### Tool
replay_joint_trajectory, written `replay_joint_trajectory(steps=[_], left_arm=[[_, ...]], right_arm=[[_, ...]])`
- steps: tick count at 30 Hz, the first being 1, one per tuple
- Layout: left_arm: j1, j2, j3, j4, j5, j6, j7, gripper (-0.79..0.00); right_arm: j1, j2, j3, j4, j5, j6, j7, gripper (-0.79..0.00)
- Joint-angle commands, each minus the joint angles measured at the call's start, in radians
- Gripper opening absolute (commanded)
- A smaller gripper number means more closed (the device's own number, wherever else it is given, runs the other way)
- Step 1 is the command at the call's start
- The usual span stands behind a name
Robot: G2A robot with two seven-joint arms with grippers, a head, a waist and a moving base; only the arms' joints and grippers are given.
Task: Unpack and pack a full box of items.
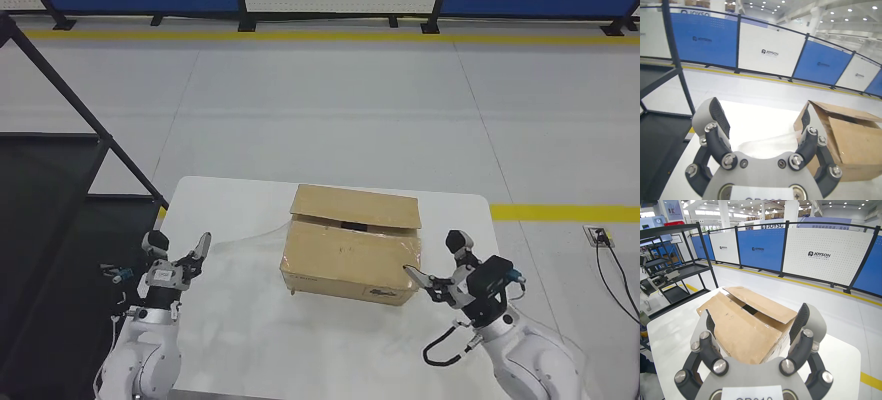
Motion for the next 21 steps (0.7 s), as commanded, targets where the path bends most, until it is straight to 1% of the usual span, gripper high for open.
replay_joint_trajectory(steps=[1, 6, 9, 12, 13, 16, 17, 21], left_arm=[[0.000, 0.000, 0.000, 0.001, 0.000, 0.002, 0.002, 0.000], [0.000, 0.000, 0.000, 0.001, 0.000, 0.002, 0.002, 0.000], [0.001, -0.001, 0.006, -0.002, -0.008, 0.011, -0.005, 0.000], [-0.005, -0.002, 0.022, -0.017, -0.078, -0.010, -0.069, 0.000], [-0.008, -0.001, 0.021, -0.023, -0.104, -0.022, -0.100, 0.000], [-0.018, 0.003, 0.005, -0.041, -0.233, -0.079, -0.211, 0.000], [-0.022, 0.006, -0.003, -0.046, -0.270, -0.103, -0.248, 0.000], [-0.032, 0.016, -0.028, -0.046, -0.416, -0.206, -0.369, 0.000]], right_arm=[[0.000, 0.000, 0.000, 0.000, 0.000, 0.000, 0.001, 0.000], [0.000, 0.000, 0.000, 0.004, 0.006, 0.004, 0.003, 0.000], [0.041, -0.002, -0.002, 0.057, 0.116, 0.010, 0.075, 0.000], [0.105, 0.003, 0.013, 0.125, 0.290, -0.045, 0.240, 0.000], [0.130, 0.006, 0.017, 0.152, 0.359, -0.072, 0.313, 0.000], [0.200, 0.014, 0.031, 0.235, 0.558, -0.122, 0.481, 0.000], [0.222, 0.018, 0.037, 0.265, 0.616, -0.129, 0.530, 0.000], [0.306, 0.028, 0.035, 0.375, 0.838, -0.101, 0.744, 0.000]])
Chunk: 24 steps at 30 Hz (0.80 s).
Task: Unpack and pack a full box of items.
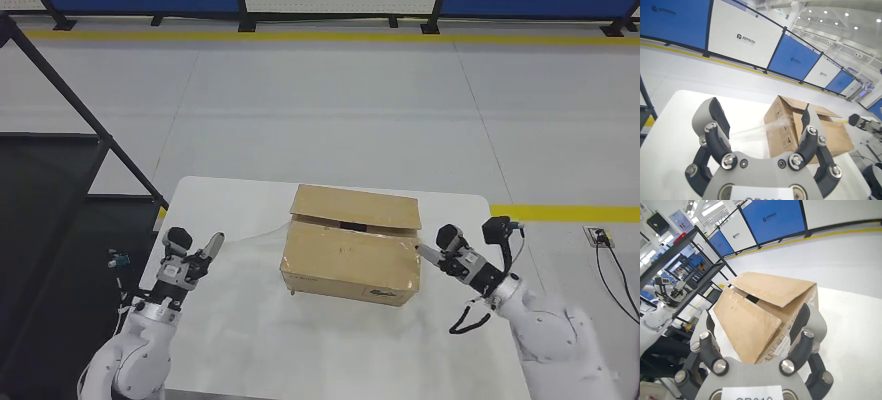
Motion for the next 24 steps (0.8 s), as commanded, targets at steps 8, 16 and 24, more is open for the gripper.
replay_joint_trajectory(steps=[8, 16, 24], left_arm=[[-0.018, 0.026, -0.052, 0.019, -0.281, -0.152, -0.243, 0.000], [-0.038, 0.040, -0.041, 0.042, -0.306, -0.163, -0.294, 0.000], [-0.060, 0.046, -0.008, 0.055, -0.286, -0.111, -0.285, 0.000]], right_arm=[[0.161, 0.017, -0.041, 0.205, 0.318, 0.027, 0.348, 0.000], [0.232, 0.022, -0.084, 0.302, 0.491, -0.034, 0.458, 0.000], [0.225, 0.044, -0.083, 0.284, 0.738, -0.047, 0.585, 0.000]])
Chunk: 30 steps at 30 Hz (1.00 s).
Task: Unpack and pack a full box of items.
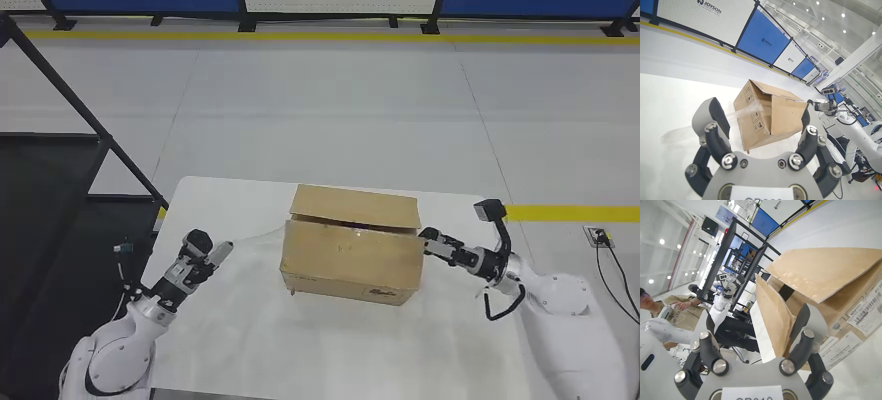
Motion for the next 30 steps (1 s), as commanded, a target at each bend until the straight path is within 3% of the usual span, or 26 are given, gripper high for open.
replay_joint_trajectory(steps=[1, 5, 13, 19, 30], left_arm=[[-0.007, 0.001, 0.015, 0.003, 0.018, 0.017, 0.013, 0.000], [-0.020, 0.002, 0.039, 0.006, 0.032, 0.040, 0.026, 0.000], [-0.055, 0.005, 0.080, 0.029, 0.027, 0.085, 0.039, 0.000], [-0.064, 0.010, 0.107, 0.023, -0.001, 0.052, 0.012, 0.000], [-0.067, 0.026, 0.194, 0.040, 0.018, -0.031, -0.176, 0.000]], right_arm=[[-0.020, 0.010, -0.009, -0.046, 0.072, 0.021, 0.018, 0.000], [-0.065, 0.039, -0.018, -0.132, 0.150, 0.032, 0.029, 0.000], [-0.171, 0.116, -0.052, -0.291, 0.163, -0.007, -0.010, 0.000], [-0.245, 0.187, -0.109, -0.350, 0.059, -0.107, -0.110, 0.000], [-0.293, 0.328, -0.261, -0.335, -0.192, -0.364, -0.368, 0.000]])
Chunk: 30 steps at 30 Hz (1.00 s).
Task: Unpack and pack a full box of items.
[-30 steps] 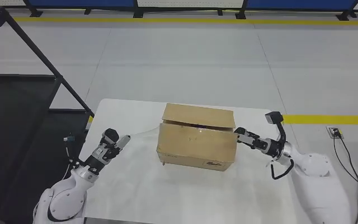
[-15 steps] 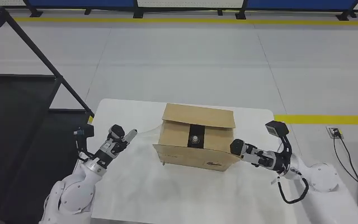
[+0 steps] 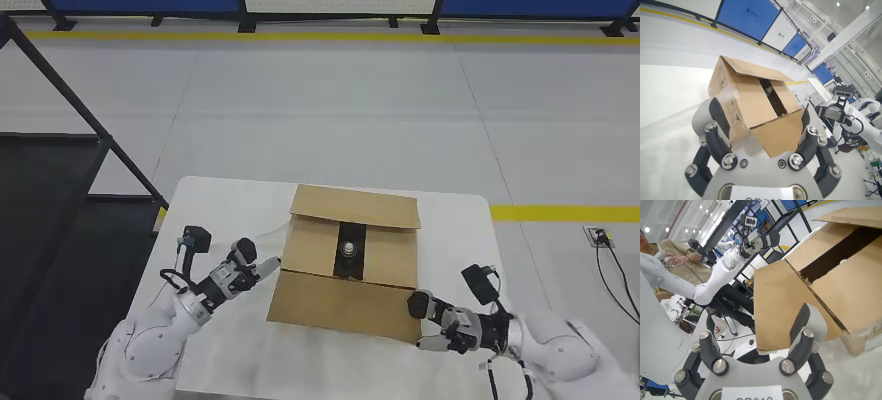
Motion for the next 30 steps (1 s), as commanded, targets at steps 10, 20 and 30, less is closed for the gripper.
replay_joint_trajectory(steps=[10, 20, 30], left_arm=[[-0.005, 0.020, 0.063, 0.034, 0.052, -0.079, -0.134, 0.000], [-0.001, 0.033, 0.075, 0.042, 0.086, -0.084, -0.136, 0.000], [-0.001, 0.033, 0.075, 0.042, 0.086, -0.084, -0.136, 0.000]], right_arm=[[0.100, 0.035, -0.089, 0.138, 0.558, 0.110, 0.077, 0.000], [0.221, 0.012, -0.130, 0.260, 0.745, 0.276, 0.183, 0.000], [0.211, 0.003, -0.140, 0.221, 0.776, 0.367, 0.130, 0.000]])
